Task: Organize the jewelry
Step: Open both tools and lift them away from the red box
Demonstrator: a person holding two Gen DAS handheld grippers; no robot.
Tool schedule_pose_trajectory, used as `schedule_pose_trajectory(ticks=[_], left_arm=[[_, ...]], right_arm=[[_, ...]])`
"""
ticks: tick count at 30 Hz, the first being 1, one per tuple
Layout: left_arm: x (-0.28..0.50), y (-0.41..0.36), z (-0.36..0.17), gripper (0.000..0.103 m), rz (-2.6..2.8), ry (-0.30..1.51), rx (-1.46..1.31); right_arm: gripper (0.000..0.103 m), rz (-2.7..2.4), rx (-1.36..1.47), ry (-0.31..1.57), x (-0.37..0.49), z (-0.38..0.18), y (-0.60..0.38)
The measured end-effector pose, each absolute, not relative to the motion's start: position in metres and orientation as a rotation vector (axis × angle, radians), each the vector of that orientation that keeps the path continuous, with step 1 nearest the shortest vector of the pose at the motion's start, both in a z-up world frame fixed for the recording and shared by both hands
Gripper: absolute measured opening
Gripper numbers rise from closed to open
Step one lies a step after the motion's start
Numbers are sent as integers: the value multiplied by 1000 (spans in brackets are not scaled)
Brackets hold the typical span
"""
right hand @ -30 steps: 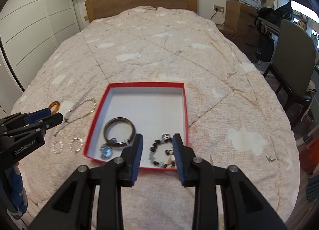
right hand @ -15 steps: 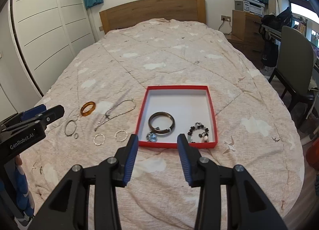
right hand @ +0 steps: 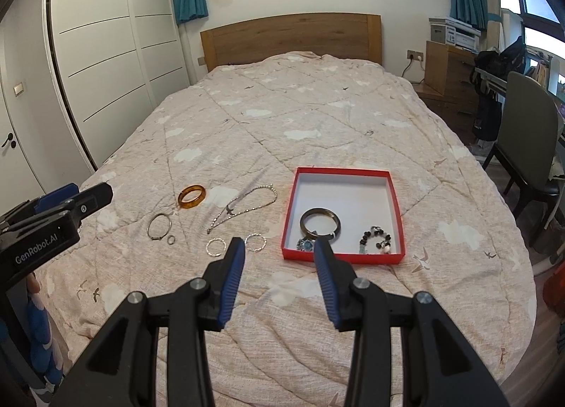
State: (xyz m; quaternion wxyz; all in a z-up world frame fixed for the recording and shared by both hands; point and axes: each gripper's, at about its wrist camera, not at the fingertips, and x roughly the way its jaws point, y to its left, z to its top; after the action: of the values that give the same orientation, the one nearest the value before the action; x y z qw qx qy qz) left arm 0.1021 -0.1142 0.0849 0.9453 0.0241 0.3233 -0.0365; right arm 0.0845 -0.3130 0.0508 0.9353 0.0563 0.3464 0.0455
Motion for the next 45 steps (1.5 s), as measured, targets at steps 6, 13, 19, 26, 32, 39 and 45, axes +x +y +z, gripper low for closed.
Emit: schedule_pose_trajectory(ticks=[6,13,19,26,32,39,45], left_arm=[[89,-97,88,66,-48,644,22],[76,-75,93,66,-10,618,-9],[67,-58,95,66,20,596,-20],[65,-41,89,66,53,595,-43],[70,-34,81,66,59,606,-34],[85,-25,66,66,57,635,-43],[104,-19,50,66,61,675,-54]], right_arm=[[39,108,114,703,75,51,-304],[39,123,102,697,64,53,-289],[39,134,106,668,58,57,-275],[39,153,94,671,59,53,-258],[39,158,87,688,64,44,-248],[39,156,82,710,74,31,-240],[39,141,84,729,85,19,-237]])
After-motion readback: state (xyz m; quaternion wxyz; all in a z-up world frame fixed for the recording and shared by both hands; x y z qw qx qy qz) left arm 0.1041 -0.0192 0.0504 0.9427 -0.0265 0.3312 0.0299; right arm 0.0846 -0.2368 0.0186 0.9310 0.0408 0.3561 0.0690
